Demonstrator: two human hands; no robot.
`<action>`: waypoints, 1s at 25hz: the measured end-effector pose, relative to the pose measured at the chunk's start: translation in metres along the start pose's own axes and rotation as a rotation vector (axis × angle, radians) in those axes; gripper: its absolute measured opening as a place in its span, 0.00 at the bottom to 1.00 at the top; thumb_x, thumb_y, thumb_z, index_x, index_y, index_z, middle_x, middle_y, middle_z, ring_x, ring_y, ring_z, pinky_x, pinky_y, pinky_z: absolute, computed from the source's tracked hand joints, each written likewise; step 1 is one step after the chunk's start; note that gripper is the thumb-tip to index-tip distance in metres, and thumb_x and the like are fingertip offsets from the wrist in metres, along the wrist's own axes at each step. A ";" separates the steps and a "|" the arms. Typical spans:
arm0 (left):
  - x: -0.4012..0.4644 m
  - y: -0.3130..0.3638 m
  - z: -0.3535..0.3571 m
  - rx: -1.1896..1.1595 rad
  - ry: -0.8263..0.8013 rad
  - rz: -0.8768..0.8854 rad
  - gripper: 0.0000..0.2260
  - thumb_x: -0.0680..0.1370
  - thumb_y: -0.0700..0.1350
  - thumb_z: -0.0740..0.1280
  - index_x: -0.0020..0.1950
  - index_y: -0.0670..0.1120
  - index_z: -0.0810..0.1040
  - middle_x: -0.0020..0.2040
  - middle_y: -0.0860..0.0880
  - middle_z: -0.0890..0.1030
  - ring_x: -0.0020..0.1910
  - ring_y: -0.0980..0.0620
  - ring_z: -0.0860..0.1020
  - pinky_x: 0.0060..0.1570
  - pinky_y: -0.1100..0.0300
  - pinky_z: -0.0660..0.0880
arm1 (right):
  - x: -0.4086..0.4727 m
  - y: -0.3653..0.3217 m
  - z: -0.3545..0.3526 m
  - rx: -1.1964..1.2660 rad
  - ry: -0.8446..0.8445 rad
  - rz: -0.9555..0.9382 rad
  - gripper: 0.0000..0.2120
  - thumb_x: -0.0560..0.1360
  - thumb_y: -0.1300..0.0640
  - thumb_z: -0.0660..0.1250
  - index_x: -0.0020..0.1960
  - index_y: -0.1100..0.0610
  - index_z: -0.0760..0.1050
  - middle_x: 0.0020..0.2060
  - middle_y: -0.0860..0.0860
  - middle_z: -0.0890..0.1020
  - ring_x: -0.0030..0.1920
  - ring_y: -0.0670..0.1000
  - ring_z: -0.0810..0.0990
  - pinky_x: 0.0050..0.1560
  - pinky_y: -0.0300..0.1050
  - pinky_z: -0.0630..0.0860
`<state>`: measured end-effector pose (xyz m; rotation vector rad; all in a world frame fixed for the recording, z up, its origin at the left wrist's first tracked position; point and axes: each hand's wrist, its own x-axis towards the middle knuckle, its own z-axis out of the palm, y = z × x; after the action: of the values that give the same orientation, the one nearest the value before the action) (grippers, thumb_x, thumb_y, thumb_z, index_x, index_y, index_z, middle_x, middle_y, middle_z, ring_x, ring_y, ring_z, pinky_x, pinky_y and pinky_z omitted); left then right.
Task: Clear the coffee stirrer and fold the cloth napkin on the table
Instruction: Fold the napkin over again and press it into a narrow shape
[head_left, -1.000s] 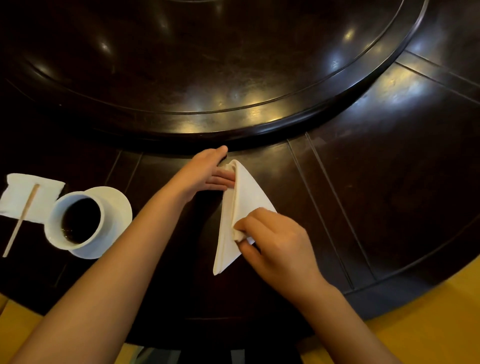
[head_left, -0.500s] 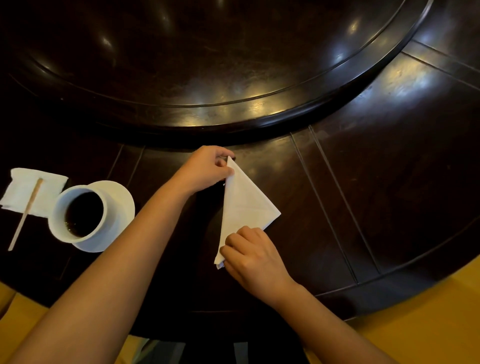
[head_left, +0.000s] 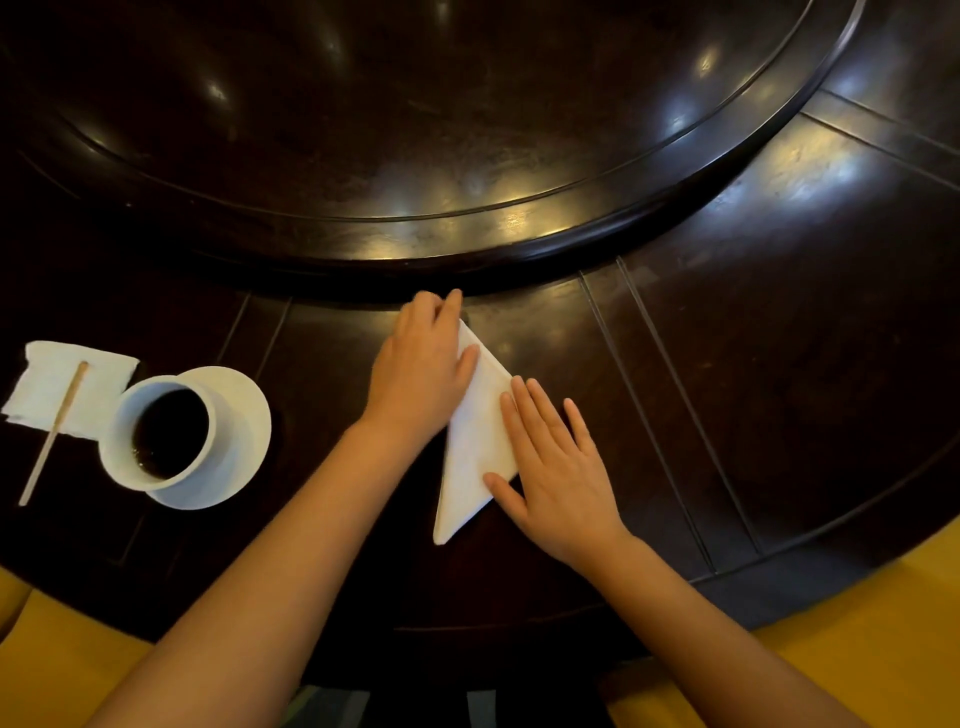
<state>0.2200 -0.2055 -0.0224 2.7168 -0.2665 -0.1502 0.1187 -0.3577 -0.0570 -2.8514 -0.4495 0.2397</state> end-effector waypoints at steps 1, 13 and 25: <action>-0.009 0.005 0.008 0.061 0.049 0.079 0.24 0.79 0.47 0.60 0.73 0.40 0.62 0.68 0.40 0.69 0.68 0.45 0.67 0.64 0.52 0.66 | 0.001 0.000 0.001 -0.007 -0.010 0.002 0.34 0.78 0.40 0.49 0.75 0.60 0.47 0.75 0.55 0.50 0.75 0.52 0.46 0.73 0.55 0.49; -0.065 0.001 0.052 0.232 -0.085 0.096 0.26 0.79 0.52 0.44 0.75 0.44 0.44 0.77 0.47 0.47 0.75 0.51 0.45 0.72 0.48 0.46 | -0.006 0.001 0.002 -0.029 -0.004 0.074 0.29 0.79 0.47 0.46 0.74 0.63 0.51 0.74 0.58 0.51 0.75 0.55 0.49 0.72 0.54 0.48; -0.148 -0.001 0.050 0.153 -0.097 0.062 0.24 0.78 0.46 0.51 0.73 0.38 0.60 0.73 0.42 0.60 0.72 0.45 0.60 0.66 0.45 0.61 | -0.018 0.002 0.002 -0.028 -0.023 0.101 0.31 0.78 0.44 0.46 0.75 0.62 0.49 0.74 0.57 0.52 0.75 0.54 0.49 0.73 0.53 0.48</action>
<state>0.0684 -0.1934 -0.0584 2.8530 -0.4054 -0.2534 0.1021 -0.3645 -0.0570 -2.9052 -0.3163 0.2876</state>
